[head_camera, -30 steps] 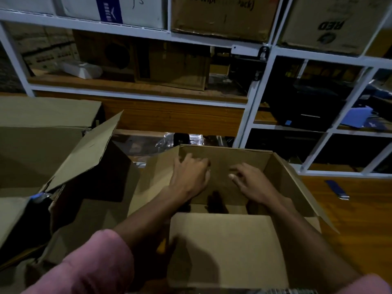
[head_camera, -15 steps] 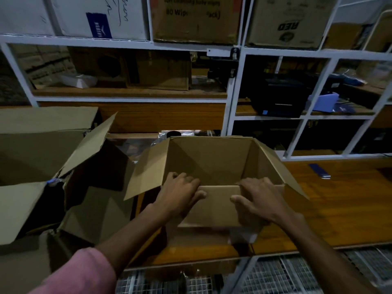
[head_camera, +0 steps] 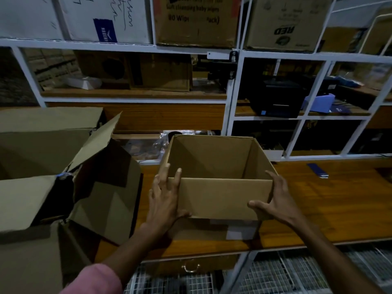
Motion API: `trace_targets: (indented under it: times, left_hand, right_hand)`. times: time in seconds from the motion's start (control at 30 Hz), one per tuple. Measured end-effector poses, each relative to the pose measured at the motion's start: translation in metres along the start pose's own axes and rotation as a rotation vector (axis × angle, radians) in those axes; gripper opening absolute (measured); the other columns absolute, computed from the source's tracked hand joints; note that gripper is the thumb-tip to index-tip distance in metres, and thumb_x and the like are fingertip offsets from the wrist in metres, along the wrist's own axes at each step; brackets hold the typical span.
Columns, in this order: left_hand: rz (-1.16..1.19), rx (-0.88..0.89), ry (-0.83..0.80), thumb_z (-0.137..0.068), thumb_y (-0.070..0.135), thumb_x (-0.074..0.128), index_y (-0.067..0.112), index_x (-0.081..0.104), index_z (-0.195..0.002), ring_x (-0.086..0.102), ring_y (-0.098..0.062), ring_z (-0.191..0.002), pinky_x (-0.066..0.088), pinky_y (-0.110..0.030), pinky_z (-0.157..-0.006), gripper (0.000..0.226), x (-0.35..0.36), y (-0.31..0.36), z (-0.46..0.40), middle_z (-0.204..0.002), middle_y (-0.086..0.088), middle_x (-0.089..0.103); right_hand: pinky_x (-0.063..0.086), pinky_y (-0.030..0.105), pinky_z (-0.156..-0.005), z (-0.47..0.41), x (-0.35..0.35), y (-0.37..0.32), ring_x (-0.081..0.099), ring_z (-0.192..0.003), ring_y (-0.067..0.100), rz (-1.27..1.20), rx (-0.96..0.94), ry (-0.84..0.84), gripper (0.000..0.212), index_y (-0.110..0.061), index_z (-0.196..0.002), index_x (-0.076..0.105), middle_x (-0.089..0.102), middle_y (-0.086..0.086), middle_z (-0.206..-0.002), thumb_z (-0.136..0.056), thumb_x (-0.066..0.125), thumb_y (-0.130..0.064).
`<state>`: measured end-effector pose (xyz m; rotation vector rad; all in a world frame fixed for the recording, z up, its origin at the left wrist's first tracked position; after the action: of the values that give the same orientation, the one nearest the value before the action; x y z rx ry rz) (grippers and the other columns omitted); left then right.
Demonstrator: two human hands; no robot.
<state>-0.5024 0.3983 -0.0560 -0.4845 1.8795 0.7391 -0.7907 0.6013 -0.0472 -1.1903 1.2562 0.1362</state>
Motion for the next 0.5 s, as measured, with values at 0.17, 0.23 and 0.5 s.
trace_targets:
  times: [0.17,0.23,0.5]
  left_hand:
    - [-0.126,0.129,0.004,-0.061,0.049,0.09,0.033,-0.015,-0.158,-0.007,-0.055,-0.147,0.044,-0.073,-0.096,0.144,0.012,0.004,0.012,-0.163,-0.01,-0.029]
    - [-0.103,0.123,-0.006,-0.059,0.049,0.091,0.035,-0.016,-0.157,-0.007,-0.055,-0.146,0.046,-0.07,-0.095,0.145,0.014,0.004,0.01,-0.163,-0.009,-0.03]
    - [0.022,0.113,0.031,-0.063,0.055,0.086,0.045,-0.012,-0.156,0.002,-0.048,-0.147,0.052,-0.065,-0.086,0.135,-0.001,0.007,-0.005,-0.164,-0.008,-0.017]
  right_hand:
    - [0.048,0.053,-0.095,0.007,0.013,-0.008,0.041,-0.128,0.039,0.007,-0.087,0.03,0.132,-0.044,-0.153,0.004,0.016,0.008,-0.15,-0.056,0.093,-0.049]
    - [0.049,0.053,-0.094,0.007,0.016,-0.009,0.042,-0.127,0.039,0.045,-0.104,0.038,0.132,-0.046,-0.152,0.004,0.017,0.01,-0.15,-0.056,0.094,-0.048]
    - [0.051,0.037,-0.072,0.006,0.002,-0.023,0.053,-0.111,0.033,0.076,-0.132,0.159,0.098,-0.038,-0.132,0.021,0.028,0.009,-0.14,-0.064,0.092,-0.041]
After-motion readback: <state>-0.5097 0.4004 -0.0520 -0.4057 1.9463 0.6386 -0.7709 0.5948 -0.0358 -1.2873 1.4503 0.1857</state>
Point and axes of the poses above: each hand's wrist, its own z-axis away from the middle knuckle, its own x-axis out of the palm, y = z × x, the point moved 8 cm from there along -z, towards the middle knuckle
